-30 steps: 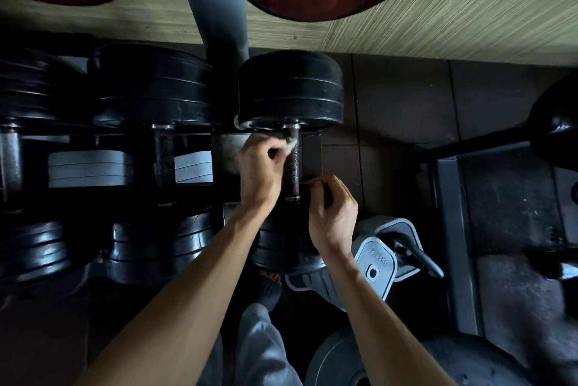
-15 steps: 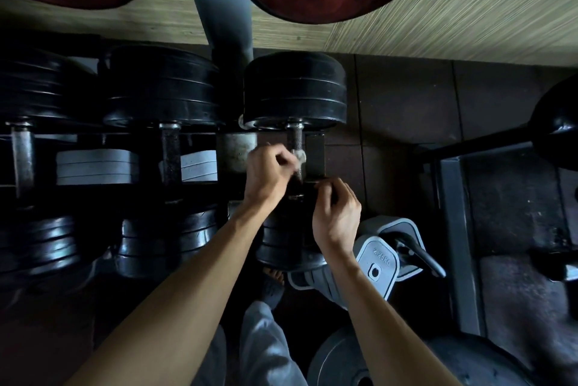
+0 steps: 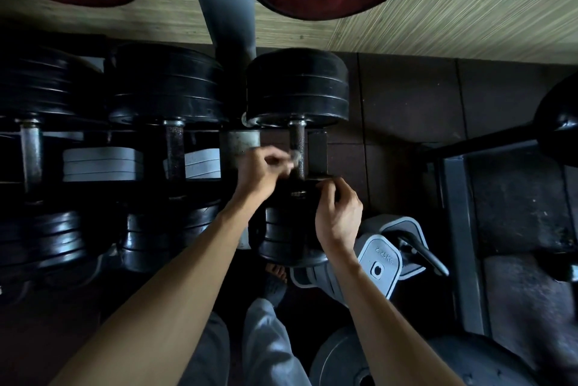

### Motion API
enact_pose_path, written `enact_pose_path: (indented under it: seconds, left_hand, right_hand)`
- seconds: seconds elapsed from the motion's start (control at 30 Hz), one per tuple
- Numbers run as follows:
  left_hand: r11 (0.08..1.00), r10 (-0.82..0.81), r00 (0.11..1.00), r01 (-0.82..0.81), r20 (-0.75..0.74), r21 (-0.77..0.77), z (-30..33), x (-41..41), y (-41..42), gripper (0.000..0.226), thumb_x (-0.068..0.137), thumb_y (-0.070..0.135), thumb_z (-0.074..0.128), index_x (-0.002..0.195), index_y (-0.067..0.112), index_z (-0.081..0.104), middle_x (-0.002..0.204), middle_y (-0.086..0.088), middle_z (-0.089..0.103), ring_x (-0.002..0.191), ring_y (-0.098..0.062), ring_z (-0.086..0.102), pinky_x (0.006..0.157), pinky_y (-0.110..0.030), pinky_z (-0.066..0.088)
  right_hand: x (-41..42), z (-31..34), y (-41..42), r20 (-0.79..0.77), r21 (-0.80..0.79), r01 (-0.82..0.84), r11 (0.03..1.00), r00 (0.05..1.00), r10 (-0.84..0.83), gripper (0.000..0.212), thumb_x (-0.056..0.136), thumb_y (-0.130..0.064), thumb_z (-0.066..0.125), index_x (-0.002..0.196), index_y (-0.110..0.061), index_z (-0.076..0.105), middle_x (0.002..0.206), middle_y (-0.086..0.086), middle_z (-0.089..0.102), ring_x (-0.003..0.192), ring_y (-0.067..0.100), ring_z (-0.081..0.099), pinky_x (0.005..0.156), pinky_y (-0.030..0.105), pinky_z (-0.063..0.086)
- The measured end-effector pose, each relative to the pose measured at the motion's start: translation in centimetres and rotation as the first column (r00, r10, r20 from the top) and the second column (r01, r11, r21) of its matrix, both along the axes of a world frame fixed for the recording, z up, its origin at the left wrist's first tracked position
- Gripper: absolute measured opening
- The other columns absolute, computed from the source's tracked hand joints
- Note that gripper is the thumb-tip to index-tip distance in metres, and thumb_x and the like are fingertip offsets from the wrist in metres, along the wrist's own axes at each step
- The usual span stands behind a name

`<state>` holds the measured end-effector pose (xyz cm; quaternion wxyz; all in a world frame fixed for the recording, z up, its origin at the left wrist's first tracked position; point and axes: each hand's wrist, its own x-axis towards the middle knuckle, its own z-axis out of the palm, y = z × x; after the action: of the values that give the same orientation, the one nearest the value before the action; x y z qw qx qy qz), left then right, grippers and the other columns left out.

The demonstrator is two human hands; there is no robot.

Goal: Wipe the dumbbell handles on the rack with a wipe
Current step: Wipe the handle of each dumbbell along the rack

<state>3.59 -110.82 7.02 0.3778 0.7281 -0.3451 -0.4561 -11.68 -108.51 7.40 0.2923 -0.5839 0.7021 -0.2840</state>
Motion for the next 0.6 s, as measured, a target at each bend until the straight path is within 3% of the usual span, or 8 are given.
enact_pose_path:
  seconds: [0.1,0.17,0.27,0.37,0.43,0.5,0.6]
  left_hand:
    - [0.981,0.19,0.982,-0.19,-0.025,-0.036,0.8,0.1,-2.4,0.012,0.081,0.007,0.077,0.094,0.005,0.077,0.061,0.018,0.068,0.067,-0.002,0.068,0.076,-0.03,0.06]
    - [0.977,0.211,0.977,-0.212,-0.03,-0.021,0.7,0.0,-2.8,0.014,0.082,0.007,0.075,0.096,0.006,0.077,0.069,0.011,0.071,0.073,-0.009,0.07,0.079,-0.034,0.06]
    - [0.995,0.095,0.995,-0.095,-0.027,-0.018,0.2,-0.3,-0.9,0.014,0.084,0.002,0.073,0.098,-0.002,0.075,0.085,-0.01,0.073,0.062,0.009,0.063,0.072,-0.016,0.055]
    - [0.995,-0.008,0.999,0.012,-0.039,0.098,-0.1,-0.3,1.2,0.014,0.083,-0.004,0.073,0.095,-0.008,0.072,0.087,-0.012,0.071,0.056,0.013,0.059,0.064,-0.003,0.045]
    - [0.994,0.036,0.999,-0.032,-0.039,0.107,0.1,-0.5,0.8,0.01,0.083,-0.004,0.072,0.092,-0.005,0.073,0.076,-0.003,0.071,0.055,0.009,0.058,0.064,-0.008,0.047]
    - [0.981,0.187,0.978,-0.18,-0.096,0.077,0.3,-0.5,-1.1,0.012,0.084,-0.004,0.071,0.093,0.003,0.072,0.057,0.011,0.066,0.05,0.007,0.057,0.06,-0.015,0.05]
    - [0.938,0.347,0.927,-0.341,-0.138,0.068,0.0,-0.3,-4.2,0.016,0.085,-0.003,0.07,0.101,-0.001,0.073,0.072,-0.005,0.071,0.062,-0.009,0.067,0.07,-0.029,0.058]
  right_hand:
    - [-0.1,-0.1,0.0,0.003,0.017,0.005,1.0,1.0,-0.005,0.032,0.084,-0.03,0.04,0.071,-0.014,0.064,0.07,0.0,0.068,0.071,0.027,0.061,0.068,0.045,0.049]
    - [0.0,-0.1,0.0,0.008,0.026,0.011,1.0,1.0,-0.011,0.031,0.084,-0.029,0.04,0.071,-0.014,0.065,0.07,0.0,0.068,0.071,0.026,0.061,0.067,0.045,0.049]
    - [-0.1,-0.2,-0.1,0.0,0.02,0.0,1.0,1.0,0.0,0.031,0.085,-0.029,0.041,0.071,-0.014,0.063,0.07,0.001,0.067,0.07,0.028,0.061,0.067,0.046,0.049]
    - [0.0,-0.2,-0.1,-0.013,0.036,0.006,0.999,1.0,-0.005,0.03,0.086,-0.029,0.04,0.071,-0.015,0.063,0.07,0.001,0.067,0.071,0.029,0.061,0.067,0.047,0.049]
    - [-0.1,-0.2,-0.1,-0.016,0.041,0.005,0.999,1.0,-0.005,0.032,0.085,-0.031,0.039,0.072,-0.015,0.063,0.071,0.001,0.068,0.072,0.029,0.061,0.068,0.047,0.049]
    - [0.0,-0.1,0.0,-0.012,0.04,0.001,0.999,1.0,0.0,0.034,0.084,-0.032,0.038,0.072,-0.015,0.064,0.07,0.001,0.068,0.072,0.029,0.061,0.068,0.047,0.049]
    - [0.0,0.1,0.0,0.003,0.035,0.001,0.999,1.0,-0.001,0.034,0.083,-0.032,0.038,0.071,-0.016,0.065,0.068,0.0,0.068,0.07,0.028,0.061,0.067,0.046,0.049]
